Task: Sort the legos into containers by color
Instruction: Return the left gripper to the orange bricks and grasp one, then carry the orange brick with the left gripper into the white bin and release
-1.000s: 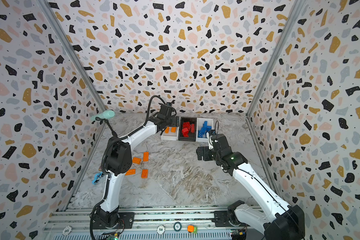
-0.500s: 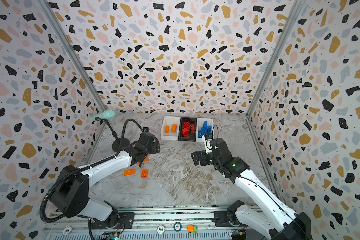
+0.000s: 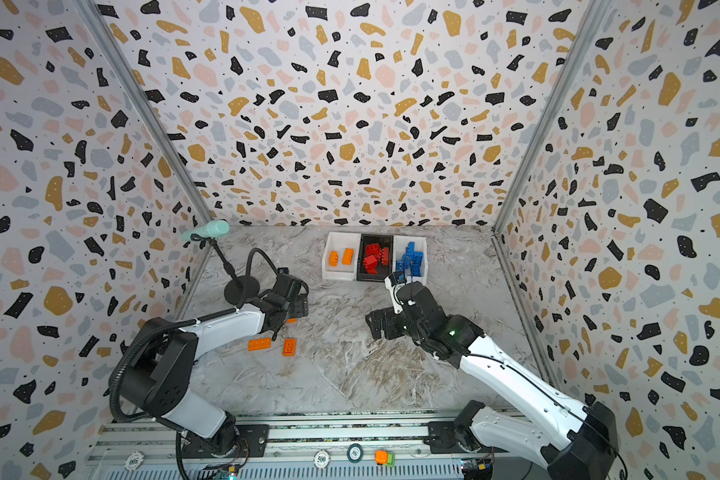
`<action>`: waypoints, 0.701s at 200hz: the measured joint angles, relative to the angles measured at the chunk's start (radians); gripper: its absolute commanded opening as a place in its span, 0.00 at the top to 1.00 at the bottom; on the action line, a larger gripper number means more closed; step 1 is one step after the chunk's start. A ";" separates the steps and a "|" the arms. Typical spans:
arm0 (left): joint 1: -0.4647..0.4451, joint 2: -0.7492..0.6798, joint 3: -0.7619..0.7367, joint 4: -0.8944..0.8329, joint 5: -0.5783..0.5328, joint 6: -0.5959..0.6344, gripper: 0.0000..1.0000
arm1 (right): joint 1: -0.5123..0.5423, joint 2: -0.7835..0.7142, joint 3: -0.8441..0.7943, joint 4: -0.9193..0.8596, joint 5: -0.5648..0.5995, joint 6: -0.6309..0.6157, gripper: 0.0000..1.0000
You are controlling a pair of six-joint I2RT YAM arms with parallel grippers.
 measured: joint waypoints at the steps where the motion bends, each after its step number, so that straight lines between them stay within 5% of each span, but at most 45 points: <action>1: 0.000 0.002 0.000 0.001 0.001 0.000 0.18 | 0.000 0.000 0.001 0.000 0.001 0.000 0.01; 48: 0.001 0.043 -0.026 0.036 0.029 0.000 0.25 | 0.005 0.022 0.024 -0.001 0.025 0.011 0.01; 140: 0.007 0.102 -0.027 0.076 0.028 -0.010 0.72 | 0.006 0.029 0.024 -0.006 0.061 0.011 0.01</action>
